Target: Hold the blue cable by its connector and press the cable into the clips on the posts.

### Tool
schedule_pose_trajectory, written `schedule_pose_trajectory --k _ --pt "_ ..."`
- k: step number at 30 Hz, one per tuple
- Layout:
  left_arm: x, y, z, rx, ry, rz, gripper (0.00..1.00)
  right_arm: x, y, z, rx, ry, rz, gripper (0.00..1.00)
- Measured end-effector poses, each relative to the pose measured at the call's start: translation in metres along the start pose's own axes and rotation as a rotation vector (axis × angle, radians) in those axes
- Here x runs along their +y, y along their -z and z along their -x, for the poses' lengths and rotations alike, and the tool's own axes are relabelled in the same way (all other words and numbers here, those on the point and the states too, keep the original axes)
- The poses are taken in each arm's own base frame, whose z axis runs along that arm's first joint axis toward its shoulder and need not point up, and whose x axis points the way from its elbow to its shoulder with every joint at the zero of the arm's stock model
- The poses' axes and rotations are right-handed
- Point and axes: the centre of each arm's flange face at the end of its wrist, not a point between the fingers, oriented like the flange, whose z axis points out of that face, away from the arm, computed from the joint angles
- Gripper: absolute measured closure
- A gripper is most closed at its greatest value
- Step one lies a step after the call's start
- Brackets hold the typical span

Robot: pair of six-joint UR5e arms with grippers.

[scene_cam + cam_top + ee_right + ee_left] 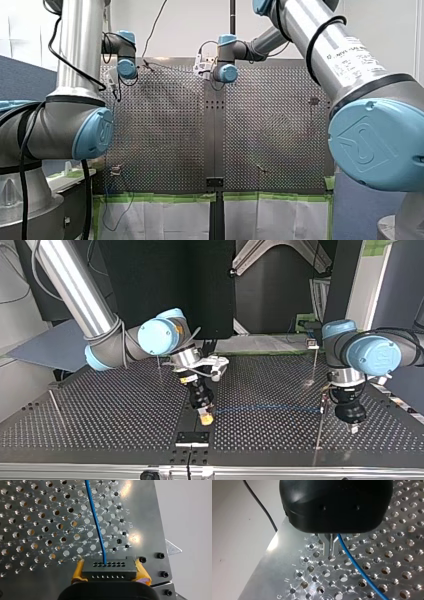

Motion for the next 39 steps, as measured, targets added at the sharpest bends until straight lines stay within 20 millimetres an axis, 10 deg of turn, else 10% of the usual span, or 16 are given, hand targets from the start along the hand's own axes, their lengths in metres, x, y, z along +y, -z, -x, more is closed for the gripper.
schedule_pose_trajectory --k 5,19,39 --pt "0.0 0.001 0.001 0.013 0.009 -0.015 0.0 0.0 0.0 0.001 -0.005 0.0 0.0 0.99" --pt "-0.001 0.016 0.002 0.096 -0.06 -0.004 0.0 0.001 0.0 0.001 -0.006 -0.001 0.002 0.99" --pt "-0.01 0.091 0.014 0.265 0.004 -0.075 0.0 0.0 0.0 0.002 -0.007 -0.002 -0.004 0.99"
